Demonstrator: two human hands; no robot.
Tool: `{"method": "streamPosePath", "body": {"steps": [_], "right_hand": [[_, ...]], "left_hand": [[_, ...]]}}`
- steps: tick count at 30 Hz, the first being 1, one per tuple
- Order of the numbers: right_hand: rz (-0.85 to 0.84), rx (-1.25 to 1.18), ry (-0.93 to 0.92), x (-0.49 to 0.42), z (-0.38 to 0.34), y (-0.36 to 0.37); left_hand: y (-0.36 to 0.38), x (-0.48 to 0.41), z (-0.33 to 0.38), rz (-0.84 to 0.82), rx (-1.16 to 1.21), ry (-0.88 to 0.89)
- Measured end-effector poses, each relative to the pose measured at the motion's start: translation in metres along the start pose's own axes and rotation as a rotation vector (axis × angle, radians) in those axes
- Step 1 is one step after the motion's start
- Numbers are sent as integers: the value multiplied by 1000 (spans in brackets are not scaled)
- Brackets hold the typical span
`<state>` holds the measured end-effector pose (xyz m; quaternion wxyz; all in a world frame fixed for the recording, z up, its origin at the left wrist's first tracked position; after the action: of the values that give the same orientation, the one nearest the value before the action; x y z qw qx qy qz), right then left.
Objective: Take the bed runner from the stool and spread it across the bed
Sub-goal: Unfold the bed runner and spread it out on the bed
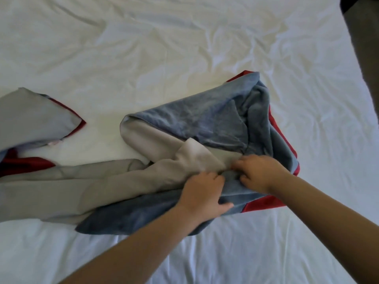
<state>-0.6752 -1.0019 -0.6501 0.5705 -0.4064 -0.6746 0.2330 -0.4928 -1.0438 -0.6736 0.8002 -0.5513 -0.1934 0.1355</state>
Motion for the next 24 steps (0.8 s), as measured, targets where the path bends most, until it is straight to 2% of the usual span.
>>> {"method": "streamPosePath", "body": {"steps": [4, 8, 12, 14, 16, 21, 24], "right_hand": [[-147, 97, -116, 26, 27, 13], [-58, 260, -257, 51, 59, 17], [-96, 335, -246, 88, 104, 30], [-102, 321, -241, 106, 123, 35], [-82, 262, -228, 119, 137, 39], [133, 155, -238, 114, 146, 26], [281, 199, -220, 91, 146, 7]], "left_hand": [[27, 1, 37, -71, -68, 9], [38, 3, 67, -51, 47, 32], [37, -3, 115, -104, 127, 169], [36, -12, 139, -168, 161, 252], [32, -24, 152, -192, 166, 261], [12, -70, 130, 142, 58, 163], [-10, -104, 94, 206, -67, 107]]}}
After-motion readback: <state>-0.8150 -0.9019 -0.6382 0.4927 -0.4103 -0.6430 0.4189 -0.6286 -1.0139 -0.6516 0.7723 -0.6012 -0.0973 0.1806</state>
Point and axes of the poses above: each hand's wrist, its own x-axis away from the middle knuckle, its own y-axis out of the palm, z = x × y, the point moved 1 cm from there along -x, towards the middle knuckle, and after that the axes turned 10 degrees about -x, right-handed, at the moved point
